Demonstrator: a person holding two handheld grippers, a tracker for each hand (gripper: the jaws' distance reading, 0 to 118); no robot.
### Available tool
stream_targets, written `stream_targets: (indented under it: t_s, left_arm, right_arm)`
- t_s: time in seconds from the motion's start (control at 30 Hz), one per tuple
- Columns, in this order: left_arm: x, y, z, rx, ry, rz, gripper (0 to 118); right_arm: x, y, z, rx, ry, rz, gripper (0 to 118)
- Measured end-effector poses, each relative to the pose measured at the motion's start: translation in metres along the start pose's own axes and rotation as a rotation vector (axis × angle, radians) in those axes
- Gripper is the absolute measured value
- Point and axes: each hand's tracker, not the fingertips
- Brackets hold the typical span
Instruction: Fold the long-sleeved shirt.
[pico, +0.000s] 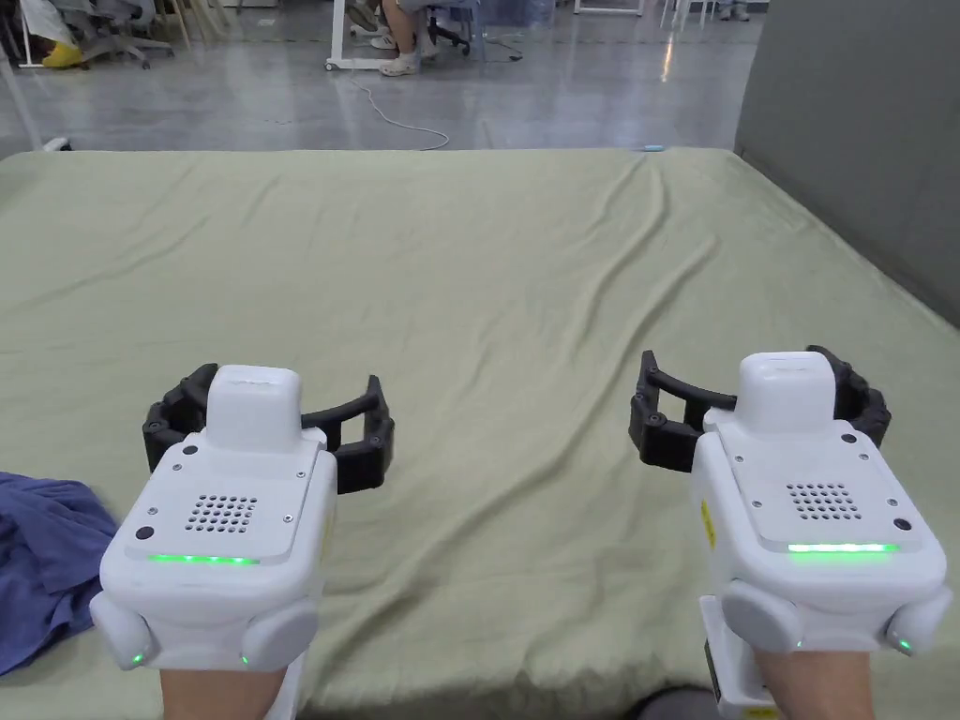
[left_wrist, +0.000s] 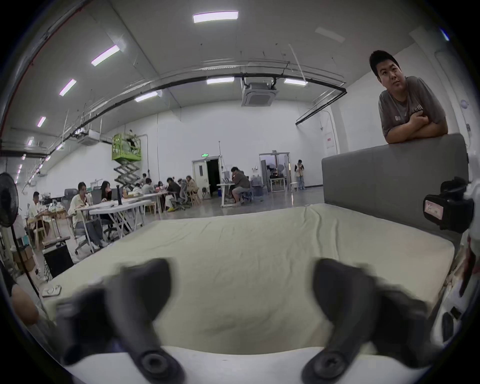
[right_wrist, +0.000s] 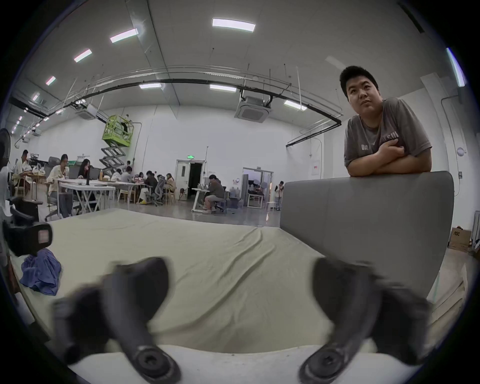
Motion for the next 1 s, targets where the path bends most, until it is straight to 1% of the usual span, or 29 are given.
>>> stream_targets:
  t_s: [0.03, 0.07, 0.1, 0.13, 0.17, 0.2, 0.27, 0.33, 0.4, 0.5, 0.6, 0.73, 0.8, 0.83, 0.9, 1.0]
  left_arm:
    - [-0.001, -0.001, 0.002, 0.023, 0.003, 0.014, 0]
    - [0.0, -0.001, 0.002, 0.026, 0.01, 0.016, 0]
    - [0.003, 0.0, 0.0, -0.008, 0.086, -0.024, 0]
    - [0.004, -0.003, -0.002, -0.022, 0.075, -0.044, 0]
    - [0.003, -0.005, -0.004, -0.013, 0.044, -0.036, 0]
    - [0.003, -0.008, -0.004, -0.007, 0.043, -0.033, 0]
    - [0.005, -0.009, -0.002, 0.005, 0.061, -0.027, 0]
    - [0.0, -0.01, -0.001, -0.001, 0.06, -0.012, 0]
    - [-0.008, -0.01, 0.004, 0.004, 0.099, -0.006, 0]
    - [-0.036, -0.01, 0.017, 0.0, 0.193, 0.006, 0]
    - [-0.072, -0.01, 0.039, -0.011, 0.328, 0.009, 0]
    - [-0.118, -0.002, 0.074, -0.025, 0.495, 0.033, 0]
    - [-0.133, 0.0, 0.085, -0.025, 0.557, 0.021, 0]
    - [-0.139, -0.002, 0.09, -0.034, 0.578, 0.02, 0]
    - [-0.148, -0.004, 0.094, -0.05, 0.588, 0.023, 0]
    - [-0.155, -0.01, 0.096, -0.09, 0.597, 0.034, 0]
  right_arm:
    - [0.0, 0.001, 0.002, 0.0, 0.013, -0.008, 0]
    - [-0.001, 0.0, 0.0, 0.0, 0.002, 0.002, 0]
    - [-0.006, -0.002, -0.003, 0.022, -0.068, 0.037, 0]
    - [-0.005, -0.006, -0.003, -0.001, -0.063, 0.05, 0]
    - [-0.004, -0.007, -0.003, -0.016, -0.004, 0.027, 0]
    - [-0.004, -0.007, -0.003, -0.022, 0.0, 0.015, 0]
    - [-0.007, -0.009, -0.003, -0.015, -0.017, 0.018, 0]
    - [-0.008, -0.002, -0.004, -0.018, -0.003, 0.01, 0]
    - [-0.02, 0.002, -0.006, -0.012, 0.017, 0.006, 0]
    - [-0.055, 0.01, -0.013, 0.017, 0.122, 0.007, 0]
    - [-0.111, 0.016, -0.022, 0.024, 0.273, 0.003, 0]
    - [-0.184, 0.024, -0.013, 0.048, 0.464, 0.001, 0]
    - [-0.209, 0.025, -0.006, 0.051, 0.531, -0.006, 0]
    - [-0.219, 0.025, -0.003, 0.056, 0.559, -0.002, 0]
    - [-0.231, 0.026, 0.0, 0.065, 0.583, 0.009, 0]
    - [-0.236, 0.025, -0.003, 0.058, 0.596, 0.007, 0]
